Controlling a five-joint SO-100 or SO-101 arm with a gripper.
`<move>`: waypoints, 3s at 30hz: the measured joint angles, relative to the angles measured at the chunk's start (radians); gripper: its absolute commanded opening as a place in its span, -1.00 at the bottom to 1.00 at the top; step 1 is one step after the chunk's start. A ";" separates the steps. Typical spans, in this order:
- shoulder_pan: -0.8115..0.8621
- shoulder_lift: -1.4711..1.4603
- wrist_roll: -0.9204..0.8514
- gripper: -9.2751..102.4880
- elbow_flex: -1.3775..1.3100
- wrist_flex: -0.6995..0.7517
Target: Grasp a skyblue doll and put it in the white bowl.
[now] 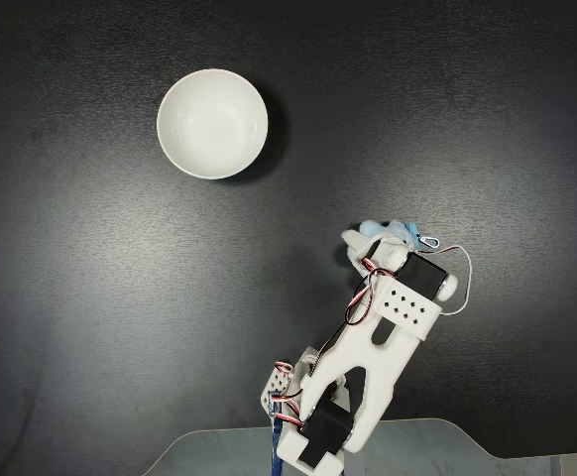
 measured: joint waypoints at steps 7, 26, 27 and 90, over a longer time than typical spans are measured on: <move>0.000 0.000 -0.002 0.04 0.000 -0.270; 0.198 -0.084 -0.141 0.04 0.063 -0.414; 0.187 -0.084 -0.143 0.04 0.063 -0.414; 0.141 -0.278 -0.144 0.04 0.063 -0.307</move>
